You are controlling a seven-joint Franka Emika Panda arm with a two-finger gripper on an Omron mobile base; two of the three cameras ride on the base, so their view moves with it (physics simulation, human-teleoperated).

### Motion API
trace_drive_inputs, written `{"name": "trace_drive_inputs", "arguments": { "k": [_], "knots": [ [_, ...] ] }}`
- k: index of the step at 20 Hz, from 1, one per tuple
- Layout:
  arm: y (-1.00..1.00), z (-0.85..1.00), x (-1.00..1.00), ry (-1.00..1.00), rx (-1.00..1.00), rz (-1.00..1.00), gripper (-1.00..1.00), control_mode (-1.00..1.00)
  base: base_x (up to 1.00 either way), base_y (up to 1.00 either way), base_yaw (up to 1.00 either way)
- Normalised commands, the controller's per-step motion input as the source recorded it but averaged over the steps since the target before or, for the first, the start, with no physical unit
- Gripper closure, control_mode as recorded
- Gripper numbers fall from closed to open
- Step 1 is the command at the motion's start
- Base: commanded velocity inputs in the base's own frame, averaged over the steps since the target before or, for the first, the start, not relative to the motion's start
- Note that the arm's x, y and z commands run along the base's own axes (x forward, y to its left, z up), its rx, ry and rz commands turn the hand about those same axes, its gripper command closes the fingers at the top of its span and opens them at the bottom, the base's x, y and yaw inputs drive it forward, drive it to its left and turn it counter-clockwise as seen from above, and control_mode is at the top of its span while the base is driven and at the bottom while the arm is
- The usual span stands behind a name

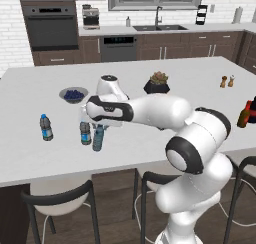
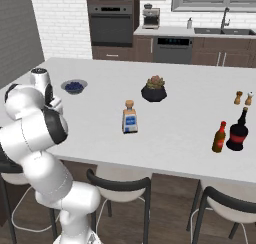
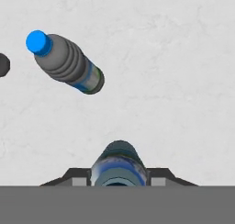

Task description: Move the plastic bottles in the middle to the plastics group, and the glass bottles in the middle to the glass group.

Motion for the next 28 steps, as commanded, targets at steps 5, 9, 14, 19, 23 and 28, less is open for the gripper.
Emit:
{"name": "trace_drive_inputs", "arguments": {
  "k": [5,9,14,19,23,28],
  "knots": [
    [0.34,-0.33,0.13,-0.03,0.00,0.00,1.00,-1.00,0.00,0.00,0.00],
    [0.28,-0.27,0.15,0.00,0.00,0.00,1.00,-1.00,0.00,0.00,0.00],
    [0.19,-0.30,0.02,0.00,0.00,0.00,1.00,-1.00,0.00,0.00,0.00],
    [0.14,-0.29,0.00,0.00,0.00,0.00,1.00,-1.00,0.00,0.00,0.00],
    [0.12,-0.24,0.00,0.00,0.00,0.00,1.00,-1.00,0.00,0.00,0.00],
    [-0.08,-0.26,-0.01,0.00,0.00,0.00,1.00,-1.00,0.00,0.00,0.00]
  ]
}}
